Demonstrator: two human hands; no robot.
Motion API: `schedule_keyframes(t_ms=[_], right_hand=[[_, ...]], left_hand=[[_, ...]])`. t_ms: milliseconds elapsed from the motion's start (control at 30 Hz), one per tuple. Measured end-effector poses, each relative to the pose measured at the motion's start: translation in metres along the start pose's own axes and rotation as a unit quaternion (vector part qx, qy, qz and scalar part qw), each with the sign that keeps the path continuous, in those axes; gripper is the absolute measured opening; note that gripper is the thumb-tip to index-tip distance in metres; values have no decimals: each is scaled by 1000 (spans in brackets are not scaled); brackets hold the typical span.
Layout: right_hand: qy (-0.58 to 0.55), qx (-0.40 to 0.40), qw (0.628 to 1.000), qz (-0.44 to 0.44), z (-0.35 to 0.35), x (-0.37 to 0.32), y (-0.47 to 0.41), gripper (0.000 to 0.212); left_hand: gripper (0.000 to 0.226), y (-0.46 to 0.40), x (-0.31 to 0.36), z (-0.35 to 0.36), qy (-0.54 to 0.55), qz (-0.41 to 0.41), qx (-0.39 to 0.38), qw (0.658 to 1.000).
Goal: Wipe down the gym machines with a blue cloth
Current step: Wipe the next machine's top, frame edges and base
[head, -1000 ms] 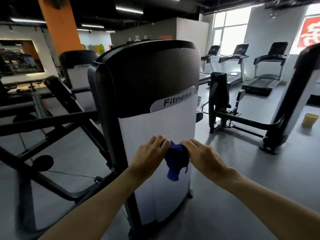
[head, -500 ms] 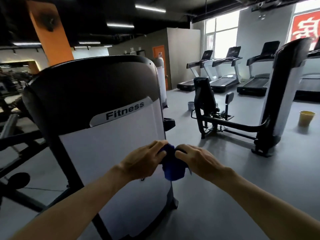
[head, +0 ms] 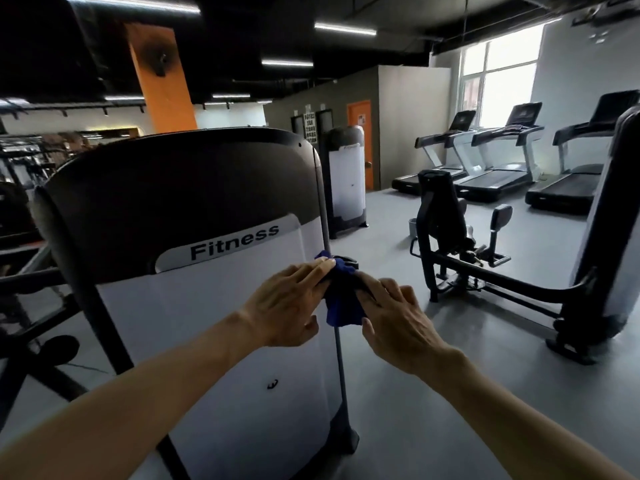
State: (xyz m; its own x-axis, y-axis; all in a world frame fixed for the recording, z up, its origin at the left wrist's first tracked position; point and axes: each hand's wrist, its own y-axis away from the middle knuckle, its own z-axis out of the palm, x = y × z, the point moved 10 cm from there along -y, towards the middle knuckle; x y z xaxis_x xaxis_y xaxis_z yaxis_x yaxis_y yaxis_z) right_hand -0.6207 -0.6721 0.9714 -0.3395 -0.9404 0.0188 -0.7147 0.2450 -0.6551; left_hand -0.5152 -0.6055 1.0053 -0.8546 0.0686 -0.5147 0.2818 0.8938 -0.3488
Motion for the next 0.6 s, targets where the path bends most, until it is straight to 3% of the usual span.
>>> schedule_keyframes(t_ms=[267,400,600], right_hand=[[-42,27,999,0,72,84,-102,79],[-151,37,988,8,115,150,-199,64],[-153,102,983,7,148,224,-323,64]], left_hand=[[82,-85,-84,67,-59,-47,14,997],[85,-152,-158,108,-75,-76,31,994],[69,-251,-253,142,-92,-112,70,987]])
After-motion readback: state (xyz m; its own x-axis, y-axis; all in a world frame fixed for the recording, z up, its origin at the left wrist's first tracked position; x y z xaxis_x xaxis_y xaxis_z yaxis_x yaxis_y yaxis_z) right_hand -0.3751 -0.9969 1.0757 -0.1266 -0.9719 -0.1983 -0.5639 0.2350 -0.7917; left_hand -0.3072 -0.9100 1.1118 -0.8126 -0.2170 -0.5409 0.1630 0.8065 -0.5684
